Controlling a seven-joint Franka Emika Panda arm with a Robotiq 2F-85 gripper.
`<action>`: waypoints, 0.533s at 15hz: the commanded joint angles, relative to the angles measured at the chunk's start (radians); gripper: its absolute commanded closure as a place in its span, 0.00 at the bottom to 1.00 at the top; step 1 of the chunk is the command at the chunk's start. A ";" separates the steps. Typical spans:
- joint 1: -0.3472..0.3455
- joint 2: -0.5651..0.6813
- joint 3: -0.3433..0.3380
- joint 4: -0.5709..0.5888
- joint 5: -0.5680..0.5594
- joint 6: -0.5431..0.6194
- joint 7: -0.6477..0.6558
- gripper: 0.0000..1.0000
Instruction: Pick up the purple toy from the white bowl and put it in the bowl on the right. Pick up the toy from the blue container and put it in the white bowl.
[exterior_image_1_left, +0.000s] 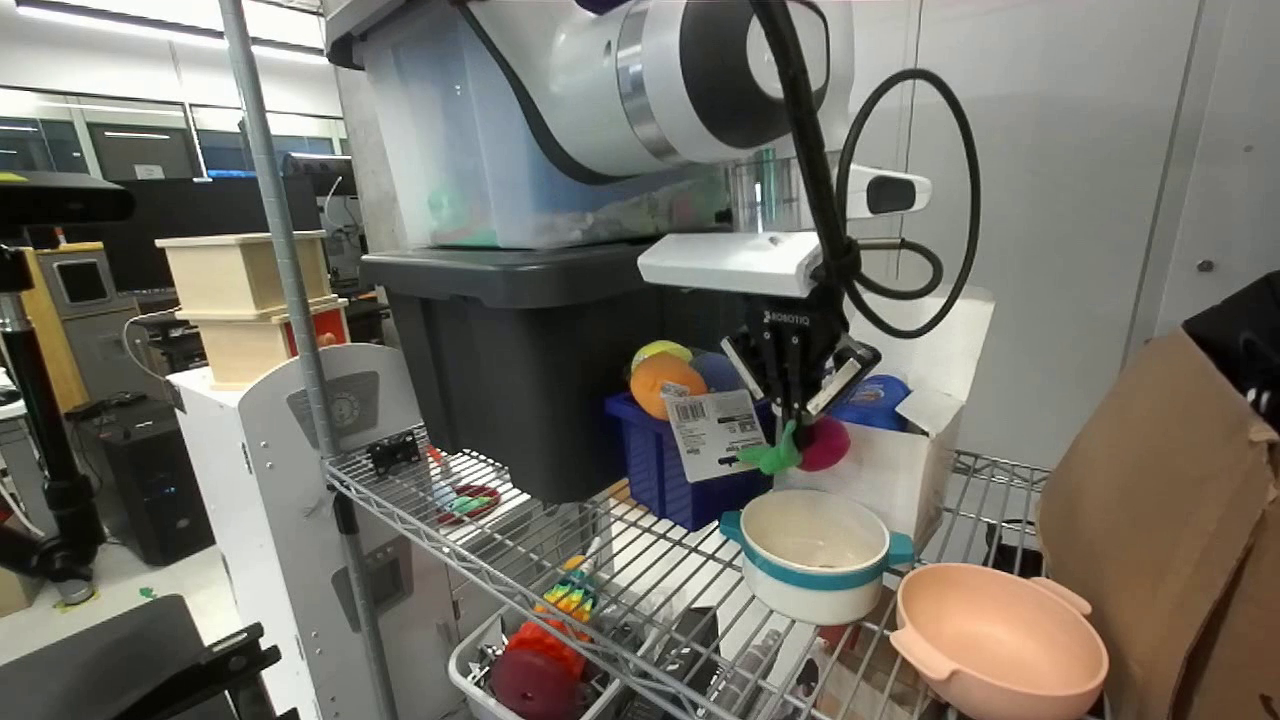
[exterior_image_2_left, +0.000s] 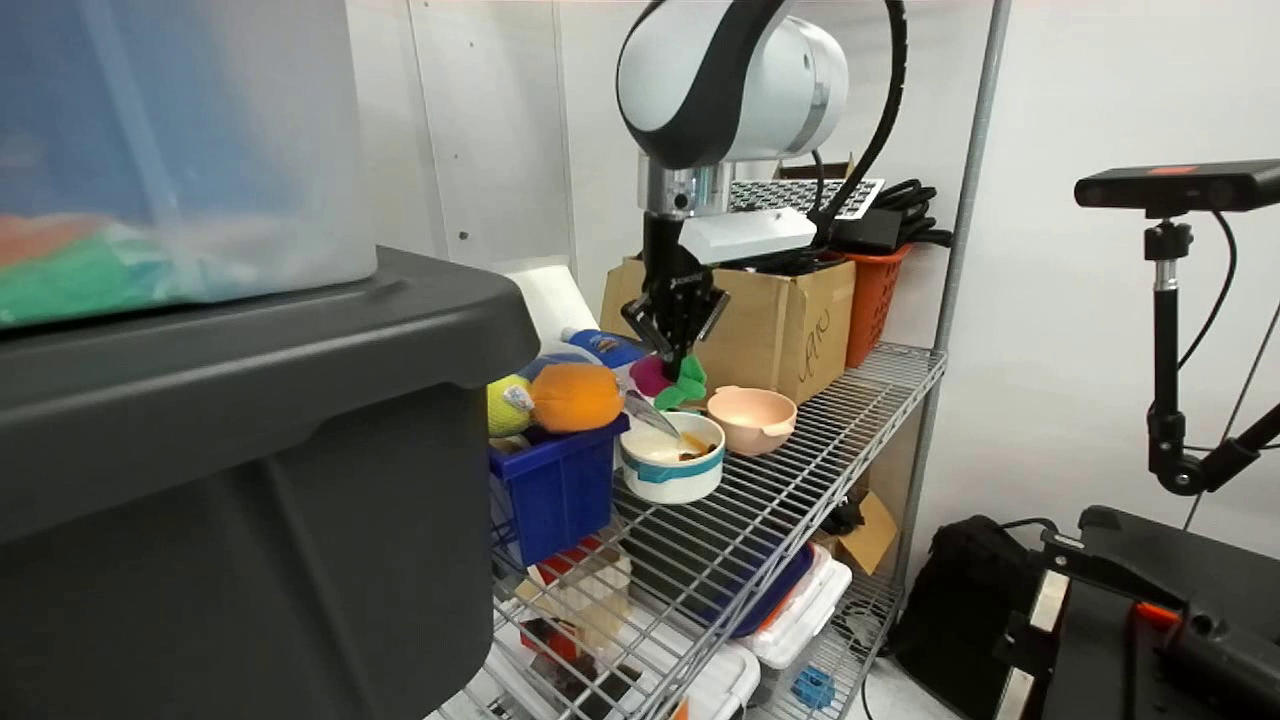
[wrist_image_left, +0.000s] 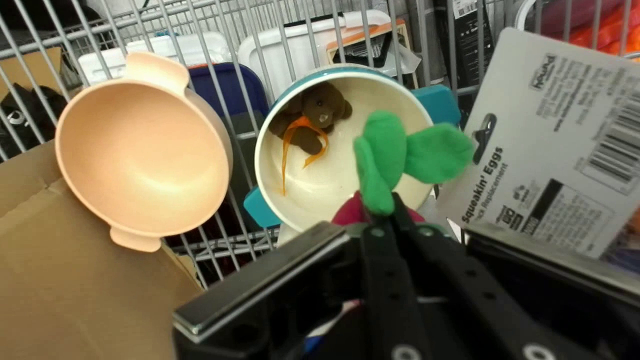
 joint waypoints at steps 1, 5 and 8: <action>-0.026 -0.074 -0.003 -0.060 -0.001 0.010 -0.026 0.99; -0.056 -0.060 -0.026 -0.027 -0.002 0.006 -0.019 0.99; -0.078 -0.053 -0.040 -0.015 -0.004 0.002 -0.019 0.99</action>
